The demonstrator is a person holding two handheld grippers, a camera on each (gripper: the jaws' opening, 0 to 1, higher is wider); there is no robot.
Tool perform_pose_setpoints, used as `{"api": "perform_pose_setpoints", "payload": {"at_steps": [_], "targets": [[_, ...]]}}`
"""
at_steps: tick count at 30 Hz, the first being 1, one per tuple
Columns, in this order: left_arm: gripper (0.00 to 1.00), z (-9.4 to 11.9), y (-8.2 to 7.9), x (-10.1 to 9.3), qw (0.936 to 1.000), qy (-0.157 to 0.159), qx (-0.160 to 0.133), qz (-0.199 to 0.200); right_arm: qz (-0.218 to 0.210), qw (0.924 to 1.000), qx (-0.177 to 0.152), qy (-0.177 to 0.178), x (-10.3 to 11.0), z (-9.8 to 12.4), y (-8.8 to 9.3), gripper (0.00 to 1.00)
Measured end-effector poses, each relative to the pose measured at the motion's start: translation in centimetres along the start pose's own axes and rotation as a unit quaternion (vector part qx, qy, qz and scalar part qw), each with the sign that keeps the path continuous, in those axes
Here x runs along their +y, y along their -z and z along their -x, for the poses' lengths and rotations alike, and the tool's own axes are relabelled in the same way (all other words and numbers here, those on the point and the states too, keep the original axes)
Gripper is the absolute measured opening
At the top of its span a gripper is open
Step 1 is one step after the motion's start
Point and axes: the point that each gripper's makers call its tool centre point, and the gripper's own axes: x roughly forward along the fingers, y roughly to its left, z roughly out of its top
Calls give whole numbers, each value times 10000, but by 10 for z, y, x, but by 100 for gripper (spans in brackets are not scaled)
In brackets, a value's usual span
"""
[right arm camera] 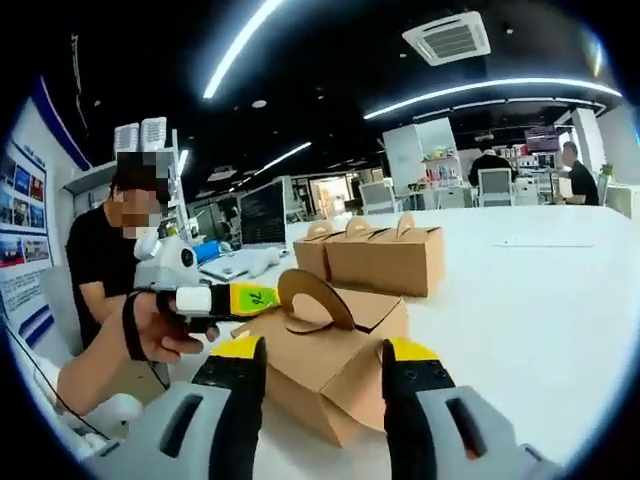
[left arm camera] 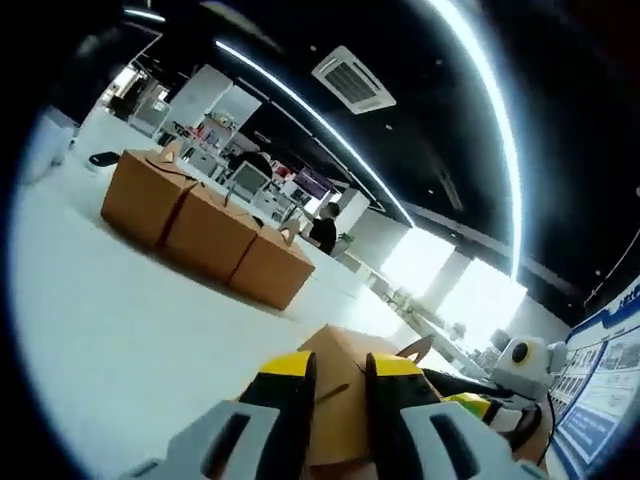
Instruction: Pick up one paper box from the group, open the paper box, and remove the item inside
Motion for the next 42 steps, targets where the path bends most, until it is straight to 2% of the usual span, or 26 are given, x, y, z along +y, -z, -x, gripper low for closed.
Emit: {"api": "perform_pose_setpoints", "payload": {"at_steps": [3,11,15,19,22,24,26,27,28,29,33,37,41,42], "targets": [[22,-2,0,0,10000,29,-33,47,-221,9997,-9,-31,-1,-4,-1,43],[23,-4,-2,4,9991,166,-118,384,-93,9999,11,89,-3,-2,-1,45],[26,-4,-10,11,9985,250,-174,444,-93,9998,-36,151,-9,1,-2,45],[27,2,-13,10,9991,254,-260,225,16,9997,-82,247,-13,6,-4,43],[29,11,-17,6,9987,322,-384,48,119,9990,-168,399,-18,12,-9,35],[29,21,-26,0,9971,434,-619,-58,411,9975,-248,517,-21,16,-13,35],[29,29,-33,-6,9959,541,-713,-101,582,9965,-252,545,-19,19,-14,36],[29,33,-36,-9,9953,589,-747,-174,674,9959,-255,553,-18,21,-15,37],[30,47,-29,-22,9942,665,-753,-394,770,9951,-262,558,-17,22,-17,37],[30,50,-28,-26,9930,688,-720,-632,867,9942,-283,573,-22,20,-23,37],[32,57,-26,-39,9822,718,-607,-1629,1446,9864,-409,672,-18,26,-37,38],[33,61,-24,-46,9711,664,-555,-2226,2023,9761,-448,657,-13,26,-46,37],[36,62,-21,-53,9623,718,-364,-2597,2184,9733,-459,535,-8,27,-45,37],[37,62,-21,-55,9560,719,-313,-2826,2203,9729,-482,502,-7,29,-45,37]]}}
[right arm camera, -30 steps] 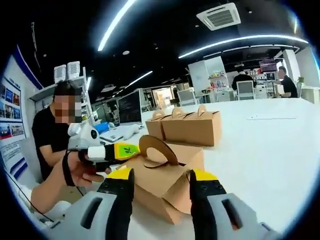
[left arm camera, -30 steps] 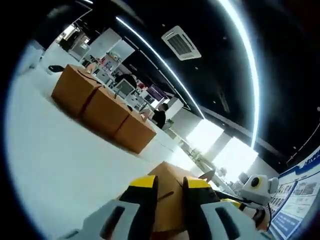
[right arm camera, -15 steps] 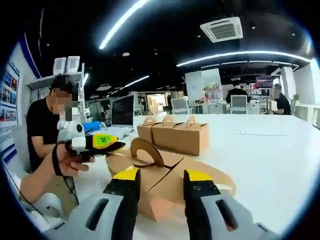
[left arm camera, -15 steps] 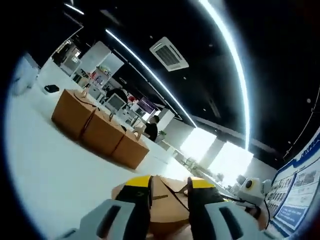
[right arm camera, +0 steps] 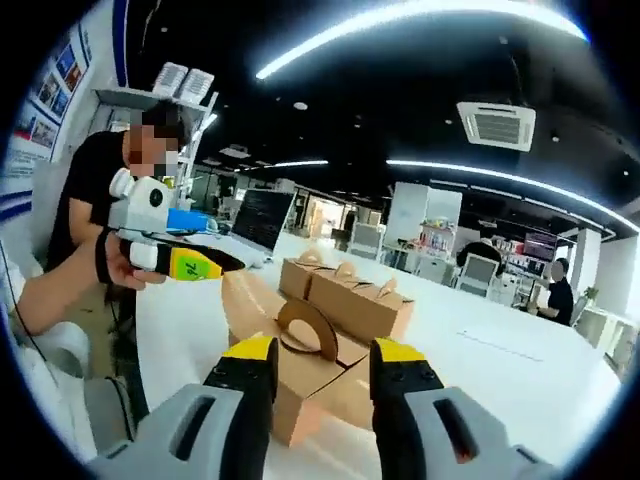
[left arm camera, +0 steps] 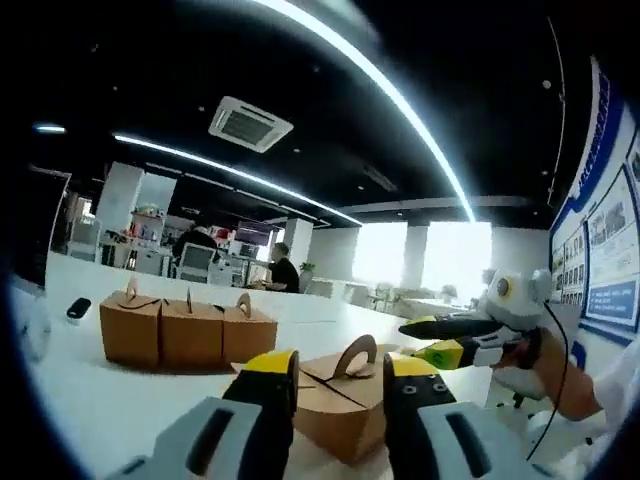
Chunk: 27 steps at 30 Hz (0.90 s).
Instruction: Pick up one paper box from the group, open the paper box, and remove the item inside
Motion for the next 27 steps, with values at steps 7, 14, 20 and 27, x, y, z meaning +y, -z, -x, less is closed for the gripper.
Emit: {"api": "perform_pose_setpoints", "payload": {"at_steps": [7,14,20,27], "targets": [[37,5,-5,-5,9997,9,144,-217,192,9996,88,-194,7,10,6,37],[38,2,0,5,9982,-228,337,-446,98,9997,-12,-210,9,9,-2,35],[38,-2,4,1,9981,-153,376,-459,96,9996,56,-270,16,0,0,34],[38,-6,9,3,9982,-143,450,-364,37,9992,255,-319,19,-14,6,33]]}}
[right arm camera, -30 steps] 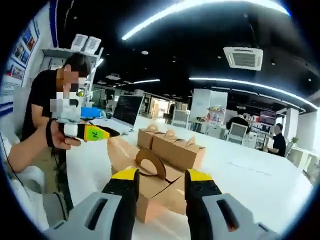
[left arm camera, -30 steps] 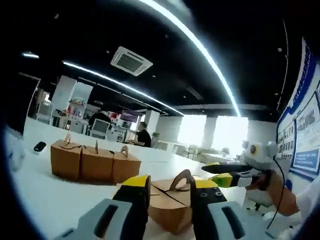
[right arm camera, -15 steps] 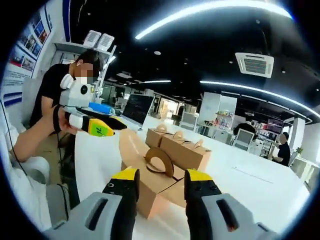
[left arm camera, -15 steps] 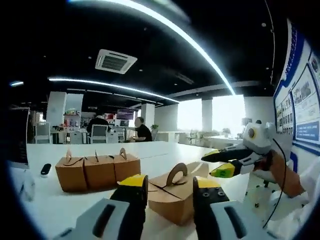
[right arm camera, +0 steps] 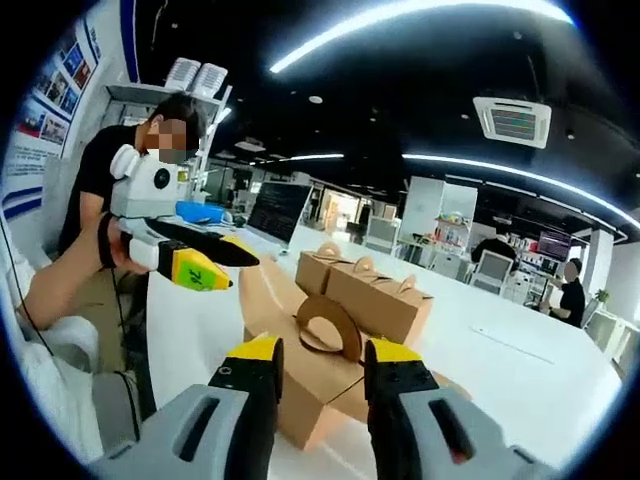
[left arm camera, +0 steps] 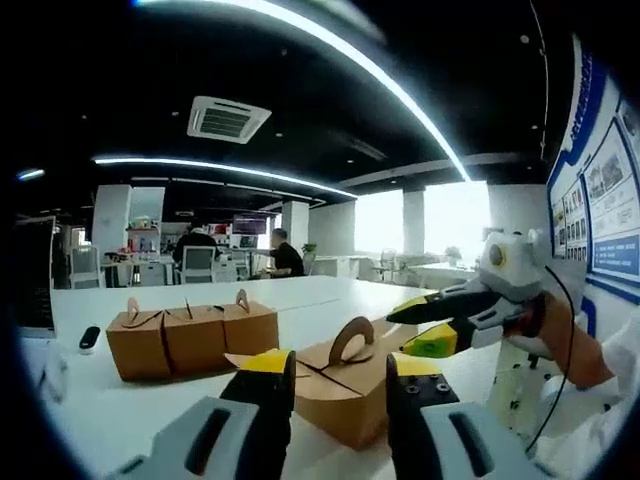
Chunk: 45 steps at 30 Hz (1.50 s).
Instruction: Pick up one paper box from the group, open the paper box, and remove the item inside
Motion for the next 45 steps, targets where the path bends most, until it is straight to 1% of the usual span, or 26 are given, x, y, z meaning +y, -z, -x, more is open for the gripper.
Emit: {"api": "perform_pose_setpoints", "payload": {"at_steps": [5,9,18,27,33,39,45], "targets": [[38,-2,3,-3,10000,68,26,5,-98,9999,67,-9,-6,-3,0,32],[43,-7,11,-5,9998,146,151,-56,-161,9998,95,-10,-8,-5,-1,31],[43,-11,20,-8,9992,171,311,-159,-92,9997,210,-111,-4,-15,-1,31],[44,-10,21,-12,9990,229,349,-178,-104,9994,285,-140,-4,-20,2,31],[44,-12,24,-12,9987,242,400,-187,-43,9994,345,-71,-8,-20,4,21],[43,-13,29,-11,9984,247,466,-187,38,9991,380,177,-22,-20,6,4],[43,-15,29,-14,9983,267,468,-210,124,9990,403,158,-24,-21,7,3]]}}
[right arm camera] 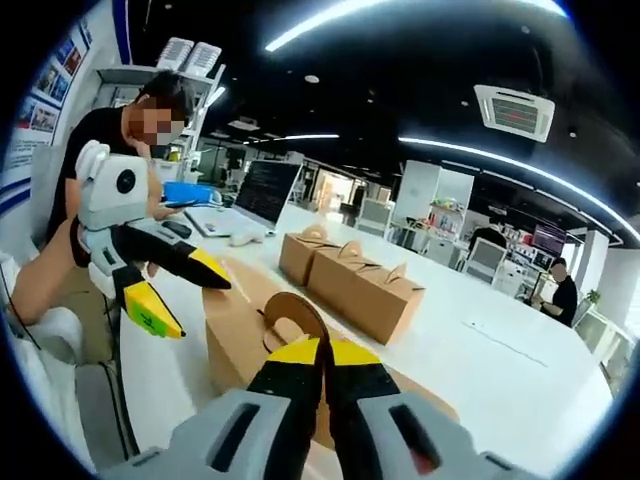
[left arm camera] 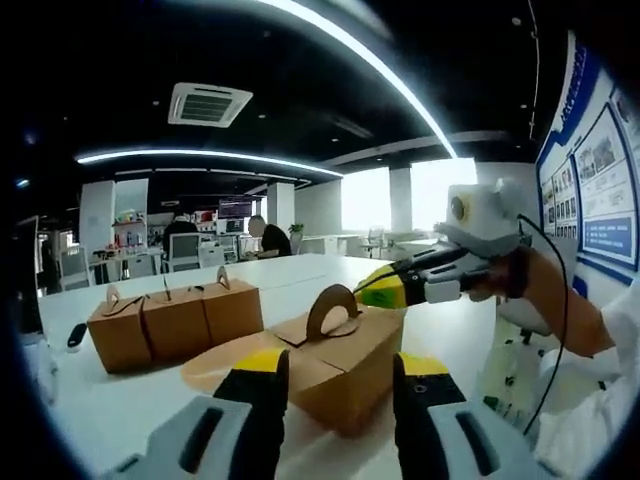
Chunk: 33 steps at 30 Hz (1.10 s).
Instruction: Pick up one paper box from the group, open the paper box, and remove the item inside
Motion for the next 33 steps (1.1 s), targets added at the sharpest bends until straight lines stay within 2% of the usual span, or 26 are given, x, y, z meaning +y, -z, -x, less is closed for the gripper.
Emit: {"api": "perform_pose_setpoints", "payload": {"at_steps": [3,10,13,22,33], "targets": [[43,-5,1,0,10000,-72,-26,-24,42,10000,-16,-17,1,0,-1,3],[49,-30,7,9,9978,-599,-271,58,79,9999,-125,-48,1,3,-6,2],[50,-32,6,9,9969,-682,-351,172,135,9998,-132,-46,0,5,-7,2],[49,-32,10,9,9974,-646,-242,210,31,9998,-194,-80,0,8,-10,2],[48,-30,12,10,9978,-582,-193,250,74,9995,-282,-105,2,15,-23,2]]}}
